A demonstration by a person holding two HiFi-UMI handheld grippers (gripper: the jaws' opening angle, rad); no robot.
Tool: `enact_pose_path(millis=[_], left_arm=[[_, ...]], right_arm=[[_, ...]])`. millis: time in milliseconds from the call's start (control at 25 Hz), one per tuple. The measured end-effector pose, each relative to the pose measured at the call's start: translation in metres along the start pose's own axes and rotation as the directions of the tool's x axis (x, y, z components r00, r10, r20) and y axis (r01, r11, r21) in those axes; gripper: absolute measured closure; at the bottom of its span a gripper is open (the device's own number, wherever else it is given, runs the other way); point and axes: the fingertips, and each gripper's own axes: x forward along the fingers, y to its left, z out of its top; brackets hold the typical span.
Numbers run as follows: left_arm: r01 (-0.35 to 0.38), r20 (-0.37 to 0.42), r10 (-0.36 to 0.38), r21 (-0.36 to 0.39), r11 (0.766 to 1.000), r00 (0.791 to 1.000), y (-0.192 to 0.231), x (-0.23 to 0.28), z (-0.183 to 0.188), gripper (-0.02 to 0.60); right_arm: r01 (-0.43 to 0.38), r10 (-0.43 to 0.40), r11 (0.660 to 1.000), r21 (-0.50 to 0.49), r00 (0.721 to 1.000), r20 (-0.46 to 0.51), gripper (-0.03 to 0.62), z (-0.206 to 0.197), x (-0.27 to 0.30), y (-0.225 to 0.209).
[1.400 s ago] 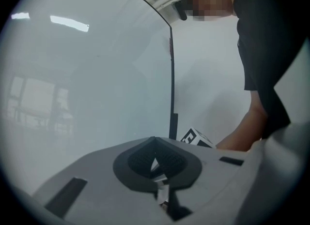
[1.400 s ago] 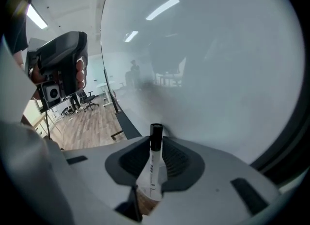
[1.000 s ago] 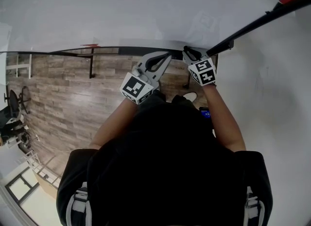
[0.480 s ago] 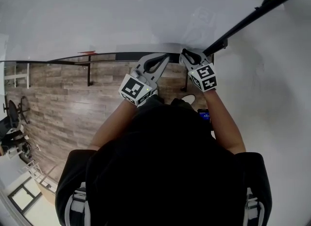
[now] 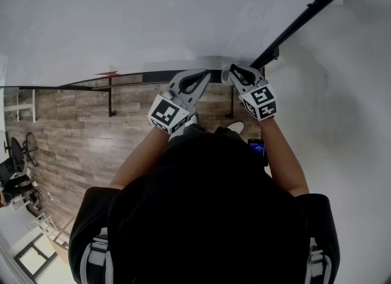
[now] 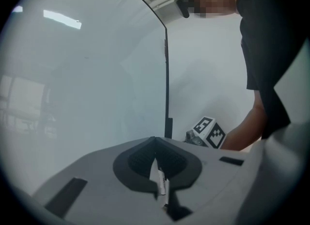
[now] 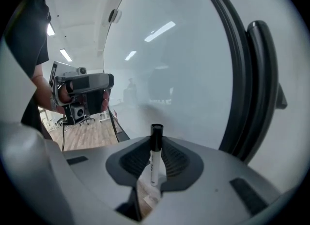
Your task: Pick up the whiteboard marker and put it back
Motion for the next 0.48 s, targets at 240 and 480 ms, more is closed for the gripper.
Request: enact_pose_path(millis=[240, 480], left_arm=[[0.033, -0.001, -0.033, 0.031, 0.999, 0.999, -0.005, 0.006, 0.01, 0.578], [0.059, 0.011, -0.06, 0.057, 0.997, 0.998, -0.011, 0.01, 0.024, 0.578]], right_arm=[[0.021, -0.02, 1.0, -0.013, 0.999, 0.039, 0.528, 0.019, -0.02, -0.004], [0.046, -0.043, 0.999, -0.026, 0.993, 0.108, 0.528, 0.051, -0.053, -0.005]])
